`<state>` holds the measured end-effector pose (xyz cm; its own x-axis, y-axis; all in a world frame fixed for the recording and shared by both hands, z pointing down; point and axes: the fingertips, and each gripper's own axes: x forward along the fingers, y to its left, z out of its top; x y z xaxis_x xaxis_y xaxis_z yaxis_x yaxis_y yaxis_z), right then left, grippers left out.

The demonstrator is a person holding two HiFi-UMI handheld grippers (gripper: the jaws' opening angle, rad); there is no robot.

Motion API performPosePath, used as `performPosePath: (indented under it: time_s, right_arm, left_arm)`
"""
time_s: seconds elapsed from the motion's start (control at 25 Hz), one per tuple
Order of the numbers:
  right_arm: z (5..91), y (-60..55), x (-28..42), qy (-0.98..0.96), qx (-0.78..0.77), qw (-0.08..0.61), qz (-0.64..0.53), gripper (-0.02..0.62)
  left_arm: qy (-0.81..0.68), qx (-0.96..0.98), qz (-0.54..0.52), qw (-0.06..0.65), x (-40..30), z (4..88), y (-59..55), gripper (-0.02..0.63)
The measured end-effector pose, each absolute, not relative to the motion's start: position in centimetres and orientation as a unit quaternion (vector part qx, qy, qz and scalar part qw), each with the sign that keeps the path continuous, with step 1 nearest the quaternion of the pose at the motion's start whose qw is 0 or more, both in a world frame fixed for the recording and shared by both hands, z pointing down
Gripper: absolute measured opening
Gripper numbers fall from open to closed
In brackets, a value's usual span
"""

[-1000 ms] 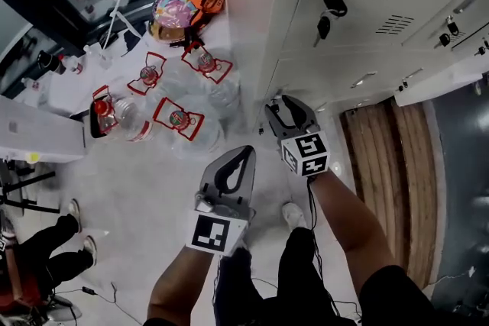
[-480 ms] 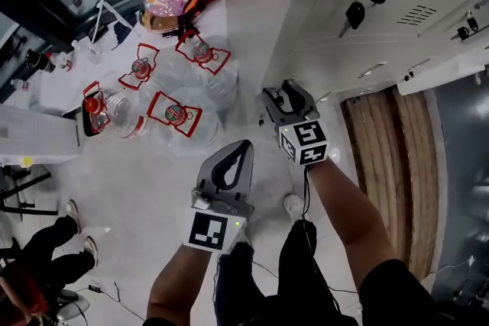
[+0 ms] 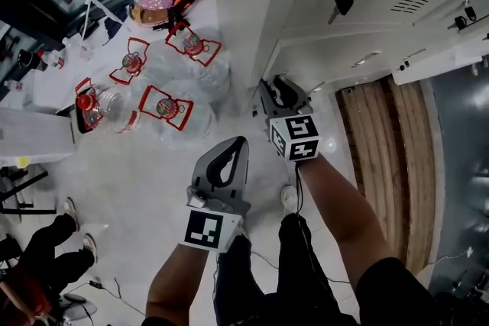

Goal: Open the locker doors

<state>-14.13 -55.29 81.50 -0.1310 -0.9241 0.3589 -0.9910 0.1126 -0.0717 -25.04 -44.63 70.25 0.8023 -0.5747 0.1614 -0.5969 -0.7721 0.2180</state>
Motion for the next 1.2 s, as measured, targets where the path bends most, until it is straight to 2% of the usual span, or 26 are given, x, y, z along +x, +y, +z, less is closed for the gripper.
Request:
performPosePath:
  time_s: [0.68,1.2]
  right_arm:
    - [81.5,-47.4,-13.6,-0.77,0.61,0.136,0.127,0.109]
    - [81.5,-39.6,-10.5,-0.791,0.58,0.145,0.132,0.121]
  left_arm:
    - [-0.291,0.947,0.055,0.124,-22.5,69.8,-39.7,0.002]
    - [-0.253,0.959,0.058,0.114,-18.5,69.2,-34.6,0.001]
